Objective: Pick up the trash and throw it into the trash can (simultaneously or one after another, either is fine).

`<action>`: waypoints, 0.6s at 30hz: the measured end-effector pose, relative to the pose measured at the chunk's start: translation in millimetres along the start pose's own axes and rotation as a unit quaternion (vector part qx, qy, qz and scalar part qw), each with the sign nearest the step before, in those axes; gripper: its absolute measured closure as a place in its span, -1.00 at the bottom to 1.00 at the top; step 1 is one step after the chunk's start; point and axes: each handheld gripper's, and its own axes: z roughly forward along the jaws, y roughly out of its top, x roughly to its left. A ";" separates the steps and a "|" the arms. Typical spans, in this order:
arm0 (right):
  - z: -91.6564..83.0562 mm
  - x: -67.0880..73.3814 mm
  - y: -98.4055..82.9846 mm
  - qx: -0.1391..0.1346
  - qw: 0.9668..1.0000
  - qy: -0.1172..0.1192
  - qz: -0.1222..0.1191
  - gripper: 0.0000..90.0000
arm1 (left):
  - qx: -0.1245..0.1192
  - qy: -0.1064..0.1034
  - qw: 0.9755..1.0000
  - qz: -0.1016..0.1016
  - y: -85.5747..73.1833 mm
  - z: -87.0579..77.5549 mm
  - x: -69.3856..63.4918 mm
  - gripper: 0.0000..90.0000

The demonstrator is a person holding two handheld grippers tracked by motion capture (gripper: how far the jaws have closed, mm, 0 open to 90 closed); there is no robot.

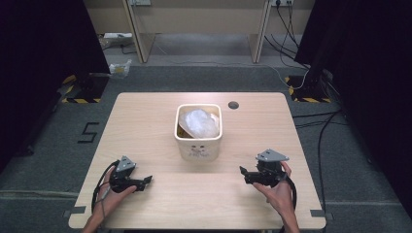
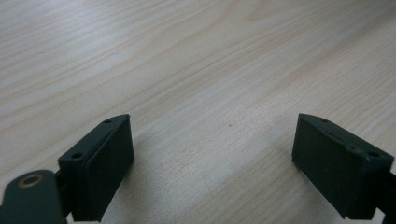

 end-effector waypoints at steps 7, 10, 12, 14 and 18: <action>1.5 3.4 -11.1 0.005 1.000 -0.001 0.006 -0.64 | -0.001 0.000 1.000 0.000 0.0 0.1 -0.1 -0.74; 3.2 4.4 -15.8 0.009 1.000 0.000 0.008 -0.64 | -0.001 0.000 1.000 0.000 0.0 0.0 0.0 -0.74; 4.5 5.7 -18.8 0.013 1.000 -0.001 0.009 -0.64 | -0.001 0.000 1.000 0.000 0.0 0.0 -0.1 -0.74; 5.5 6.8 -21.2 0.014 1.000 0.002 0.009 -0.64 | 0.000 0.000 1.000 0.000 0.0 0.0 0.0 -0.74; 7.0 9.3 -26.6 0.021 1.000 0.005 0.011 -0.64 | -0.001 0.000 1.000 0.000 0.0 0.0 -0.1 -0.74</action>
